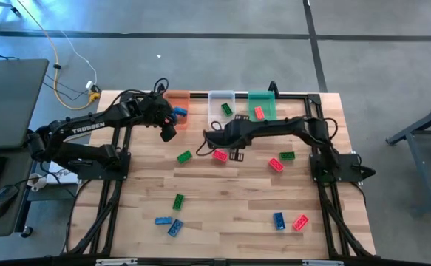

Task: Sort & place blocks by color
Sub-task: Put the orange game piece into the bin

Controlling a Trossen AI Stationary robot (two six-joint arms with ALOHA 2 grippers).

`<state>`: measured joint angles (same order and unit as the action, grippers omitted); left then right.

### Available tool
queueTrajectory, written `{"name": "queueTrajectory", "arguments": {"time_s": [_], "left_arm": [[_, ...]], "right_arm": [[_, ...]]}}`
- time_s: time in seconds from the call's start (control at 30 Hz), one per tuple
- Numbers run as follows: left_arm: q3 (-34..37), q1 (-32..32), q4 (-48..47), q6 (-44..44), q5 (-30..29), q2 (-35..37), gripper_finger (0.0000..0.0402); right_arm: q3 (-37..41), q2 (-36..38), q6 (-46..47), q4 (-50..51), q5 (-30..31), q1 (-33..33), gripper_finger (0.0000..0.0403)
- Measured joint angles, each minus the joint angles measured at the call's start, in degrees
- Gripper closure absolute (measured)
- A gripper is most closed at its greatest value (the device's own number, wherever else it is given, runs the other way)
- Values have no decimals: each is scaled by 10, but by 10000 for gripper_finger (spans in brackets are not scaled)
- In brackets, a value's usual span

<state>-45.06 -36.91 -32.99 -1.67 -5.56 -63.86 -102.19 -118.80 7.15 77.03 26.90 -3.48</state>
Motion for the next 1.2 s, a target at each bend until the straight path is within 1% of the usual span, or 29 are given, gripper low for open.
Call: {"name": "queueTrajectory", "arguments": {"time_s": [0.07, 0.2, 0.33, 0.5, 0.57, 0.67, 0.8, 0.93, 1.07, 1.2], "left_arm": [[0, 0, 0, 0, 0, 0, 174], [0, 0, -1, 0, 0, 0, 174], [0, 0, -2, 0, 0, 0, 174], [0, 0, -7, 0, 0, 0, 174], [0, 0, -10, 0, 0, 0, 174], [0, 0, -18, 0, 0, 0, 174], [0, 0, -21, 0, 0, 0, 174], [0, 0, -19, 10, 0, 0, 174], [0, 0, -19, 30, 0, 0, 174], [0, 2, -19, 45, 1, 0, 174]], "right_arm": [[0, 11, 17, 17, 15, -9, 339], [0, 41, 72, 59, 76, -20, 339], [0, 79, 109, 67, 102, -27, 339], [1, 118, 127, 73, 129, -29, 339], [19, 136, 134, 63, 140, -30, 339], [91, 177, 139, 32, 150, -41, 339], [201, 251, 138, -42, 136, -66, 339], [282, 327, 112, -141, 105, -99, 339], [337, 390, 76, -246, 60, -145, 339], [376, 426, 56, -355, -6, -206, 339]]}}
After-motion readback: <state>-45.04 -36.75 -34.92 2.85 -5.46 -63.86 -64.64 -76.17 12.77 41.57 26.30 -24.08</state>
